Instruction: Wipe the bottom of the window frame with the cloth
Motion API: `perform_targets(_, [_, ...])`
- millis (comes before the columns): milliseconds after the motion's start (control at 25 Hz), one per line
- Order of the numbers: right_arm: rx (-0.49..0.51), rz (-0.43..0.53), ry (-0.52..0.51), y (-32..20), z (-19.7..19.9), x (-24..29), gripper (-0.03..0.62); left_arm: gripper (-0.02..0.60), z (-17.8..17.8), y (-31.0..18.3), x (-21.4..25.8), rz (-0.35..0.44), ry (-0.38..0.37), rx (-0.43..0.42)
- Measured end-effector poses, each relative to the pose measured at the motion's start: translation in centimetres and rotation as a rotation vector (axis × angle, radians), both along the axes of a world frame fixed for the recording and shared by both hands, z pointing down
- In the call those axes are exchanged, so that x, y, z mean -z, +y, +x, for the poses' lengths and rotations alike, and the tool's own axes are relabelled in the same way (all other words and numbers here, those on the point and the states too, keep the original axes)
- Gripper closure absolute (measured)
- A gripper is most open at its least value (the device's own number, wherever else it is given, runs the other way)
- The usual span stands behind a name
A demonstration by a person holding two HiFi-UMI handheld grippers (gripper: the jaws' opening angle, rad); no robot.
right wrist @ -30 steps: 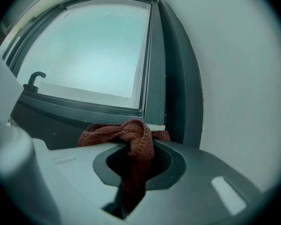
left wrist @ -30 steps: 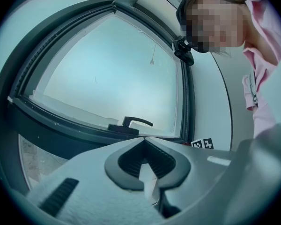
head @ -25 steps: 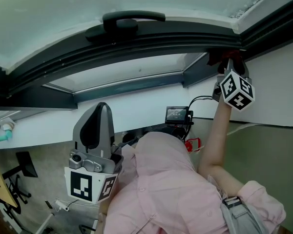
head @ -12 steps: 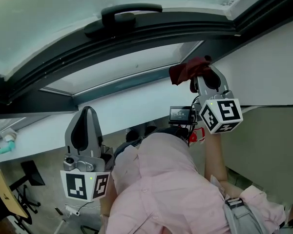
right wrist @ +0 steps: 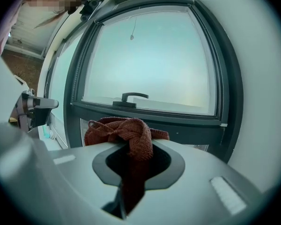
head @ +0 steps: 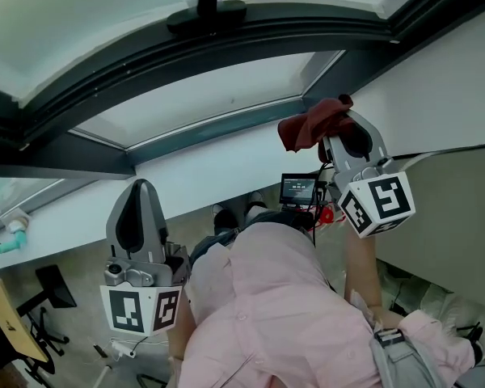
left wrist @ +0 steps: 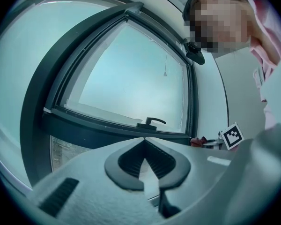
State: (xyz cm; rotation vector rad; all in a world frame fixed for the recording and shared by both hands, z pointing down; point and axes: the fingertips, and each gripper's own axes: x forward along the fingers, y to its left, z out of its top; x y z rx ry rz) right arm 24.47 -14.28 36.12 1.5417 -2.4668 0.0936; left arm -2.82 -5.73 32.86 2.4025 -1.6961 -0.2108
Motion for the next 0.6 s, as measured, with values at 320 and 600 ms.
perform_targets(320, [0.026,-0.006,0.005,2.3,-3.4,-0.5,0.545,0.581,-2.8,2.8,-0.3,-0.008,-0.006,0.009])
perform_targets(600, [0.044,-0.006,0.016,3.7,-5.4,-0.7,0.545,0.581,-4.2,4.2,-0.7,-0.013,0.000,0.003])
